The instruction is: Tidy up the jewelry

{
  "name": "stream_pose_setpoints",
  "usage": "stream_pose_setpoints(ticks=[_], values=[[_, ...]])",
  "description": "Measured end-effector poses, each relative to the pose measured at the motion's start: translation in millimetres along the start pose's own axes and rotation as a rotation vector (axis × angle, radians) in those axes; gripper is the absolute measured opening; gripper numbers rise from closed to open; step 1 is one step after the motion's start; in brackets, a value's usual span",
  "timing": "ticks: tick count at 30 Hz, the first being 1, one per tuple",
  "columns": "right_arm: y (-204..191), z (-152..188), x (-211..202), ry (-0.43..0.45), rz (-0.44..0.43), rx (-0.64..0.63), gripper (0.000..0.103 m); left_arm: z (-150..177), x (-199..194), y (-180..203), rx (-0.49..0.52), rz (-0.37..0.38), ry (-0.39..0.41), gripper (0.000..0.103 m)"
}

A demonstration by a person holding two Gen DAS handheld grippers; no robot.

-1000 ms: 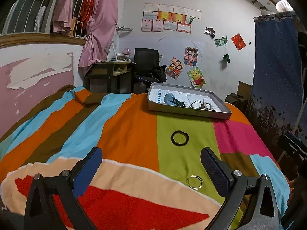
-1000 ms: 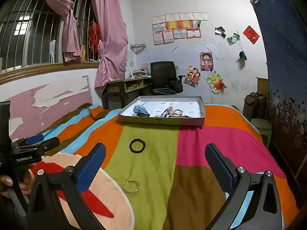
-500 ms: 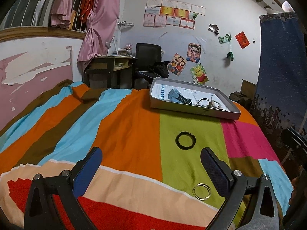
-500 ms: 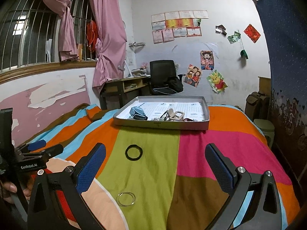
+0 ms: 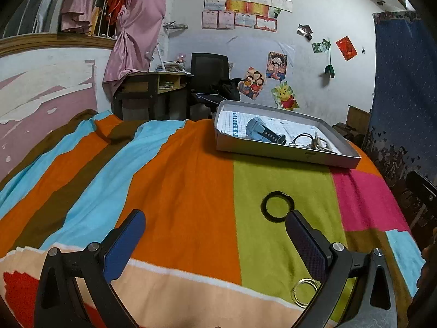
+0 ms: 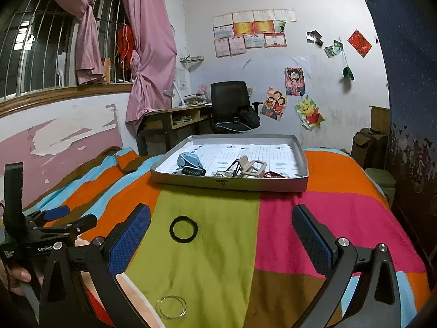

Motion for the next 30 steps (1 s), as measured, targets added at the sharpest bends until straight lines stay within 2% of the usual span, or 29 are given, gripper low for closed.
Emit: stream_pose_setpoints(ticks=[7,17,24,30], values=[[-6,20,30,-0.061,0.003,0.001,0.102,8,27,-6,-0.008,-0.003,-0.03,0.103],[-7,72,62,-0.198,0.006,-0.012,0.102,27,50,-7,-0.002,0.004,-0.094,0.103],[-8,97,74,-0.274,0.001,-0.025,0.102,32,63,-5,0.005,0.003,-0.124,0.103],[-12,116,79,-0.341,-0.023,-0.06,0.102,31,78,4,0.032,0.04,-0.148,0.103]])
Point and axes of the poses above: each gripper's, at about its wrist camera, not at the fingertips, and x roughly the way its jaws point, y to its right, z to its underside, the point moved 10 cm from there along x, roughly the way its jaws point, and after that the axes turned 3 degrees about z, right-handed, at the moved point
